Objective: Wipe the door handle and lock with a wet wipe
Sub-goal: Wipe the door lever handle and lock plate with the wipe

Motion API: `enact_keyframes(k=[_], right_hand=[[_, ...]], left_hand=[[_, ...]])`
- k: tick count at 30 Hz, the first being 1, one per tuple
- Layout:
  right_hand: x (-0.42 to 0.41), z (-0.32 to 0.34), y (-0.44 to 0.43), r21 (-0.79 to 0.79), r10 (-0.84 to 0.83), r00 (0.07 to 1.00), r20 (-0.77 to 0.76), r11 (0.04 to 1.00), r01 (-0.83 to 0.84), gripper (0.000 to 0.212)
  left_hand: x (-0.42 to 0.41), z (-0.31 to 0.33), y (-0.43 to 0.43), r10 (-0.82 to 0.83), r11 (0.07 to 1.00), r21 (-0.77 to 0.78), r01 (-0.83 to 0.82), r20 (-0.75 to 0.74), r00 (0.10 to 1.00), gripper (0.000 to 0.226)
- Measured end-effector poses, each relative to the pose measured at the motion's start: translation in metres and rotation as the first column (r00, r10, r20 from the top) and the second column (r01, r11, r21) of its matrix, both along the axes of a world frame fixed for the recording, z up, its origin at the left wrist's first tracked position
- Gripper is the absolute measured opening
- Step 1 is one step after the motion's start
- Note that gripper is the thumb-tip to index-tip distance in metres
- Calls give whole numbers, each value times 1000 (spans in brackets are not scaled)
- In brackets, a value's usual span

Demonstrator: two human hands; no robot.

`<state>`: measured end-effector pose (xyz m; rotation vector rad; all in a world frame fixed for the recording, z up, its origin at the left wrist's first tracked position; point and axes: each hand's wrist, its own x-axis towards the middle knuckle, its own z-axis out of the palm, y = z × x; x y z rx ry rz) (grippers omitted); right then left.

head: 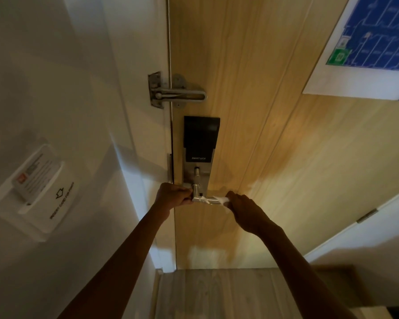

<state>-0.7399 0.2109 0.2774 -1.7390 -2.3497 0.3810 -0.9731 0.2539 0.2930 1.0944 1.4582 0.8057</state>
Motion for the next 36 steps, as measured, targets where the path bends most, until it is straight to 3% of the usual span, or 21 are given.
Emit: enact_keyframes(k=[3,8,11,13,18,20,23,28,33,36], right_hand=[[4,7,5,-122,-29,995,-98,992,17,16],[19,10,6,-114,-96,989,-114,990,83,23],[22,15,4,17,-202,973,-108,979,205,26],[13,22,1,154,-258,946,-197,945,290,24],[-38,24,0,280,-170,896,-410,911,301,25],[-57,13,-1,269,-141,885,-445,921,282,25],[-82,-11,-4,262,-149,923,-354,932,251,28],[-97,-23,-12,305,-109,957,-270,933,193,44],[-94,-9,-4,219,-158,823,-545,921,322,27],[-94,-5,0,142,-213,758,-617,917,373,23]], left_hand=[[-1,3,-2,2,1000,-14,-1,36,999,15],[-1,4,-4,-2,999,-36,5,69,998,19],[-4,3,-5,-9,999,-50,13,87,996,16],[-6,3,-3,-24,999,-46,28,91,996,11],[-13,3,1,22,1000,18,-24,122,992,13],[-17,1,3,47,998,46,-52,102,994,18],[-22,-1,6,41,996,73,-46,66,997,27],[-23,-4,10,49,975,223,-3,-201,978,31],[-22,-2,12,37,961,274,24,-215,976,18],[-23,4,14,30,968,250,9,-152,988,15]])
